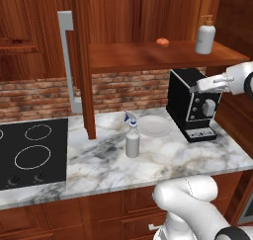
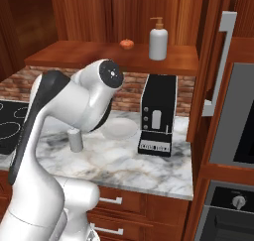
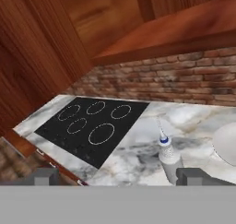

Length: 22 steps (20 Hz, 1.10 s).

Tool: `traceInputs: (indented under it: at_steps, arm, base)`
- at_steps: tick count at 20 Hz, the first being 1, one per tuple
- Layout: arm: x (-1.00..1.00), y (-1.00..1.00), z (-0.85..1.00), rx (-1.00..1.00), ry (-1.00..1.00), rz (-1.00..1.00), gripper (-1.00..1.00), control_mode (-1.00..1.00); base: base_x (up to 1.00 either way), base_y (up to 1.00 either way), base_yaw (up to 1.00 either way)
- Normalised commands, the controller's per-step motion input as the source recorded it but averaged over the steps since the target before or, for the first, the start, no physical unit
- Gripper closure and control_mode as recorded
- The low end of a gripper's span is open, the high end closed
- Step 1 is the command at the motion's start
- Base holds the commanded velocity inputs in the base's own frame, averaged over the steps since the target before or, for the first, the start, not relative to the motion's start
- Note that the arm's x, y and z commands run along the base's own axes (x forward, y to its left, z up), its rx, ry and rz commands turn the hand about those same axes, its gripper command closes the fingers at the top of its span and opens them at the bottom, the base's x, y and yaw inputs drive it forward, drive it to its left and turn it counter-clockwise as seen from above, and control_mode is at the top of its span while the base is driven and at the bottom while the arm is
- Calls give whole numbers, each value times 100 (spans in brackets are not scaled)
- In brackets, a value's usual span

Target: Pick the spray and soap dispenser from the cabinet and place them on the counter.

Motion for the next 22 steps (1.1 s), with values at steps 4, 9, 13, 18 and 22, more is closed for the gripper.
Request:
traceInputs:
  at_steps: [4,9,13,18,22]
  arm:
    - [-69,2,4,-2,-15,4,-100,-100]
    - [-60,0,1,0,-19,1,-100,-100]
    - [-37,8,34,-3,-2,-1,-100,-100]
    - [-38,-4,41,-10,7,-15,-100,-100]
    - [-17,-26,35,-10,26,-21,-100,-100]
  base:
    - [0,0,0]
    - [0,0,0]
    - [0,0,0]
    - [0,0,0]
    - [0,0,0]
